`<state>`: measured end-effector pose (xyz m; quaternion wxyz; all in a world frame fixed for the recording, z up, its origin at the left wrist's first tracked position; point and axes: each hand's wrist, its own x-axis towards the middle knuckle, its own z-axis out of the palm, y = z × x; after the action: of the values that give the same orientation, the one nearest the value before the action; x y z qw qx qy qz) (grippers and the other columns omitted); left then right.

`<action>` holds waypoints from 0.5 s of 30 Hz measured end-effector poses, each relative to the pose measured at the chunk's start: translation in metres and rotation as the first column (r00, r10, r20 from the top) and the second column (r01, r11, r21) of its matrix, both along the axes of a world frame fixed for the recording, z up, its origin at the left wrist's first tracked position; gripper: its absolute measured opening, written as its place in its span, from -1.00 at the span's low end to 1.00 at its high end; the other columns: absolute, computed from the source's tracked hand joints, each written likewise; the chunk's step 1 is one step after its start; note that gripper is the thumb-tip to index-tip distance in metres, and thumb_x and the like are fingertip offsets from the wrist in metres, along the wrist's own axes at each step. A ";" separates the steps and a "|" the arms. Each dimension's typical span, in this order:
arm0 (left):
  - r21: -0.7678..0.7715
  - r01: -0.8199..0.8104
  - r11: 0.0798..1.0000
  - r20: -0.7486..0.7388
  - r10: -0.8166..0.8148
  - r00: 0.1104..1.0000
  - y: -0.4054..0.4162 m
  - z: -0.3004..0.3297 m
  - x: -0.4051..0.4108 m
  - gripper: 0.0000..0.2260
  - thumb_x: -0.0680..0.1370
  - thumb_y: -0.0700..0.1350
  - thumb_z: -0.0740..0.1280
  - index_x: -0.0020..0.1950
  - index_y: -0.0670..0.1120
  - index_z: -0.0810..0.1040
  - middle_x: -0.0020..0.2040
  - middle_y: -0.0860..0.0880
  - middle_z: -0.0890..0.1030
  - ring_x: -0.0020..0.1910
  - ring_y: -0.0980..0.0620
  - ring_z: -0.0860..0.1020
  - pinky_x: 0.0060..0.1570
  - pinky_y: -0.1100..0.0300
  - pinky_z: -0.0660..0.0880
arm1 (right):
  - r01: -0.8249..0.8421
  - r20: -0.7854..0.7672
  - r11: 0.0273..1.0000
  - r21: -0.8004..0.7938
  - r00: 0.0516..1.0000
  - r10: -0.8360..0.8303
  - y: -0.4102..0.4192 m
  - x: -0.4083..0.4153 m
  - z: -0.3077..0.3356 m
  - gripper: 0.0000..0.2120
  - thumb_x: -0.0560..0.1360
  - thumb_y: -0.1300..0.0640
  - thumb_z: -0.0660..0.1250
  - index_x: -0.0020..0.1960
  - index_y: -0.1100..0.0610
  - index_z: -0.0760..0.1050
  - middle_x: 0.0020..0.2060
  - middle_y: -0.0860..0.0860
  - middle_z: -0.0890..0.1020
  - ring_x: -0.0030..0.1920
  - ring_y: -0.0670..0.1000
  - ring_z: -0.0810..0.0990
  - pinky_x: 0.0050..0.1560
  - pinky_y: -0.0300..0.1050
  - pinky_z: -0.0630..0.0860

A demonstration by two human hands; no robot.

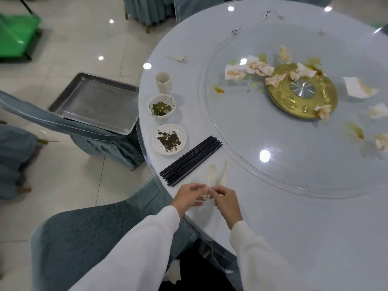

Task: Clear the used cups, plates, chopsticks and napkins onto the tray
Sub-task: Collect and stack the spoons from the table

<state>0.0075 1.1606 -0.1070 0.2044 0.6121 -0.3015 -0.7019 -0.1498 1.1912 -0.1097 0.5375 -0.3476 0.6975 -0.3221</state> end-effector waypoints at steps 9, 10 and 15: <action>0.125 -0.306 0.944 -0.116 0.320 0.940 0.020 0.012 0.015 -0.80 0.60 -0.11 0.49 0.16 -0.20 0.72 0.06 -0.19 0.75 -0.02 -0.12 0.71 0.07 0.06 0.69 | -0.204 -0.073 0.977 0.067 0.975 0.209 -0.020 -0.006 0.007 -0.76 0.61 -0.03 0.41 -0.17 0.00 0.76 -0.28 -0.01 0.73 -0.36 -0.11 0.55 -0.30 -0.26 0.48; 0.124 -0.306 0.944 -0.082 0.317 0.945 0.020 0.014 0.017 -0.80 0.58 -0.11 0.51 0.14 -0.19 0.73 0.05 -0.18 0.75 -0.04 -0.09 0.70 0.04 0.07 0.70 | -0.117 -0.144 0.990 0.073 0.981 0.127 -0.027 -0.011 0.004 -0.75 0.60 -0.06 0.42 -0.18 0.01 0.73 -0.28 -0.01 0.72 -0.32 -0.09 0.59 -0.26 -0.21 0.53; 0.166 -0.375 0.912 -0.080 0.392 0.917 0.029 0.019 0.030 -0.84 0.58 -0.19 0.50 0.10 -0.25 0.73 -0.08 -0.16 0.69 -0.16 -0.06 0.64 -0.08 0.12 0.71 | 0.182 -0.479 0.975 0.129 0.872 -0.100 -0.058 -0.033 -0.003 -0.75 0.50 -0.15 0.47 -0.11 0.02 0.56 -0.16 -0.05 0.65 -0.09 0.09 0.63 -0.07 -0.04 0.48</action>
<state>0.0379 1.1893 -0.0878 0.3090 0.6324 -0.1108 -0.7016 -0.1827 1.1331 -0.1131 0.3553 -0.3162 0.8551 -0.2063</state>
